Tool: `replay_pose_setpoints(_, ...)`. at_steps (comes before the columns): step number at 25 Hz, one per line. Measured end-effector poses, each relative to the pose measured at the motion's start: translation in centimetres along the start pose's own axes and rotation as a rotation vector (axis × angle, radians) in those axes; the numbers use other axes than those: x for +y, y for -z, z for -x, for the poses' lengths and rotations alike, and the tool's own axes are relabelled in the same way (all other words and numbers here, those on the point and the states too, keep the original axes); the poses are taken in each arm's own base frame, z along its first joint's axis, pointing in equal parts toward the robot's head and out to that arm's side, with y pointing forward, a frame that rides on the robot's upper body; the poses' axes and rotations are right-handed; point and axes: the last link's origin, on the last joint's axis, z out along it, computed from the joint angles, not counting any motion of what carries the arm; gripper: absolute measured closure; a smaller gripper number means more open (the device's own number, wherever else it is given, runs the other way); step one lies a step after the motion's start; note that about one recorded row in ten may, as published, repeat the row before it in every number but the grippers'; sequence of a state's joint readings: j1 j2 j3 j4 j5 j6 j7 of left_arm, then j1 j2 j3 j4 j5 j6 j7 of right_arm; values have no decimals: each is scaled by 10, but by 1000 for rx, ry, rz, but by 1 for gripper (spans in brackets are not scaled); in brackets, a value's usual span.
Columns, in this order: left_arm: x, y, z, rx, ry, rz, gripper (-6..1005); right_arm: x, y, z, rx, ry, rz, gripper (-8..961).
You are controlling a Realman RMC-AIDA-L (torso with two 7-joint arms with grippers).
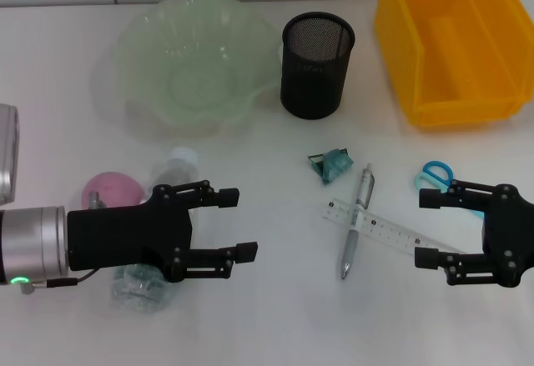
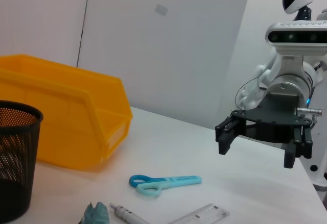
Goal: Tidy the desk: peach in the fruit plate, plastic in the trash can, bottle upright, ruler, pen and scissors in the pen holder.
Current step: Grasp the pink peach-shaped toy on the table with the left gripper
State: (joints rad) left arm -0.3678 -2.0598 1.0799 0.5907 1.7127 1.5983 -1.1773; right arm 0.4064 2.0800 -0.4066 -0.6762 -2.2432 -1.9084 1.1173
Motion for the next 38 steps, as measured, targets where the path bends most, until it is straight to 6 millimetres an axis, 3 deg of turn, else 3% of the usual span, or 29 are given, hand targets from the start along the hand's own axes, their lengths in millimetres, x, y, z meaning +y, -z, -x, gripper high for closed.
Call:
replay_pose_setpoints(22, -1, 6, -3, 18, -23, -30, 188, 2, 0, -3, -8, -8, -3, 132)
replay_pose_setpoints(27, -6, 32, -6, 43, -50, -130, 188, 3, -1, -3, -14, -14, -2, 132)
replay_pose_setpoints(31, -12, 76, -1, 57, -43, -278, 188, 3, 0, -4, -15, -14, -5, 132)
replay_pose_setpoints(38, -16, 100, 17, 22, 4, -419, 189, 4, 0, -5, -17, -17, -6, 132)
